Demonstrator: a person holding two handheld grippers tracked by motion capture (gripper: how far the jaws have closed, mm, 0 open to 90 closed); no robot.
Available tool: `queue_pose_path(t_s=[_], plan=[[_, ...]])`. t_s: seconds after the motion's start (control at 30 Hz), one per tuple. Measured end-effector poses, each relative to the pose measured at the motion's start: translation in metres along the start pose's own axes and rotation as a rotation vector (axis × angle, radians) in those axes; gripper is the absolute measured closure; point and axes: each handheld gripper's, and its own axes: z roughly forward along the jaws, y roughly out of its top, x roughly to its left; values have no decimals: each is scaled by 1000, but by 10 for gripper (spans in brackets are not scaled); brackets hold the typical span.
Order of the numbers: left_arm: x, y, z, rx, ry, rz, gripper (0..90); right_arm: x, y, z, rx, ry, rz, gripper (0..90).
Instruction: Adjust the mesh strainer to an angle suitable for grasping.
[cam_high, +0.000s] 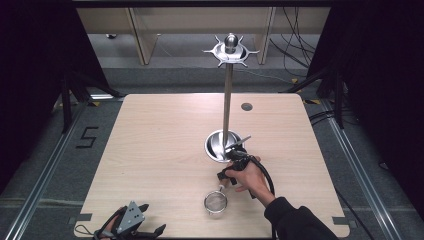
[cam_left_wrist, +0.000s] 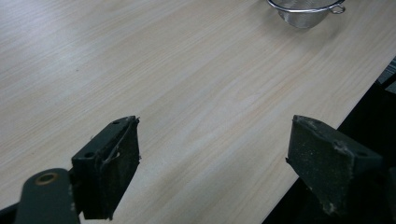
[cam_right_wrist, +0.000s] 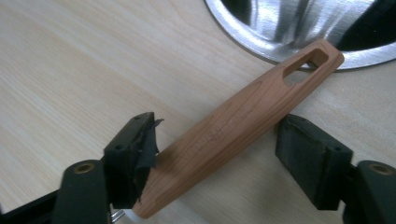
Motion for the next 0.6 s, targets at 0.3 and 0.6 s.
queue_pose_path(t_s=[0.3, 0.6], plan=[[0, 0, 0, 5, 0, 21, 162, -16, -6, -8, 12, -34, -134, 541], [-2, 0, 2, 2, -17, 7, 162, -19, -14, -18, 38, -24, -149, 553]])
